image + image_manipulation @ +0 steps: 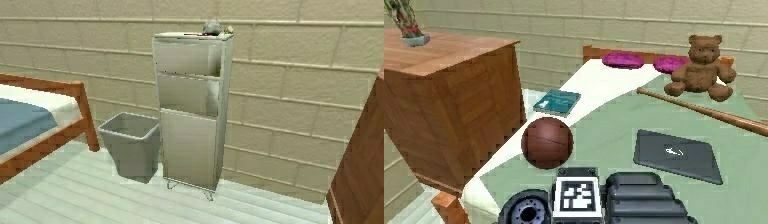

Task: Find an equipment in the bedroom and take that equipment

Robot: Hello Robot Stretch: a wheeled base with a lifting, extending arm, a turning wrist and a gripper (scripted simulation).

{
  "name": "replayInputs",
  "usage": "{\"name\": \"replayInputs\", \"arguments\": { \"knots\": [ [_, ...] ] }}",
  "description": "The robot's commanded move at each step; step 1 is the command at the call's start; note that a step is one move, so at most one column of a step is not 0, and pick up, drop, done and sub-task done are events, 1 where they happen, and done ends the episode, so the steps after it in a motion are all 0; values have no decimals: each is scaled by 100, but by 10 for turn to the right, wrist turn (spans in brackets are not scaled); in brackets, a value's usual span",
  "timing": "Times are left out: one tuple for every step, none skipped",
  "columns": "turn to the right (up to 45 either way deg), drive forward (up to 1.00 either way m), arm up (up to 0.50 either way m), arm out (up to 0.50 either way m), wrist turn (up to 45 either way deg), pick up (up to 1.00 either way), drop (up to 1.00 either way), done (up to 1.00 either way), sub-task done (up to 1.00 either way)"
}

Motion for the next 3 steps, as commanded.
{"name": "replayInputs", "arguments": {
  "knots": [
    [0,0,0,30,0,0,0,0,0],
    [0,0,0,0,450,0,0,0,0],
    [0,0,0,0,450,0,0,0,0]
  ]
}}
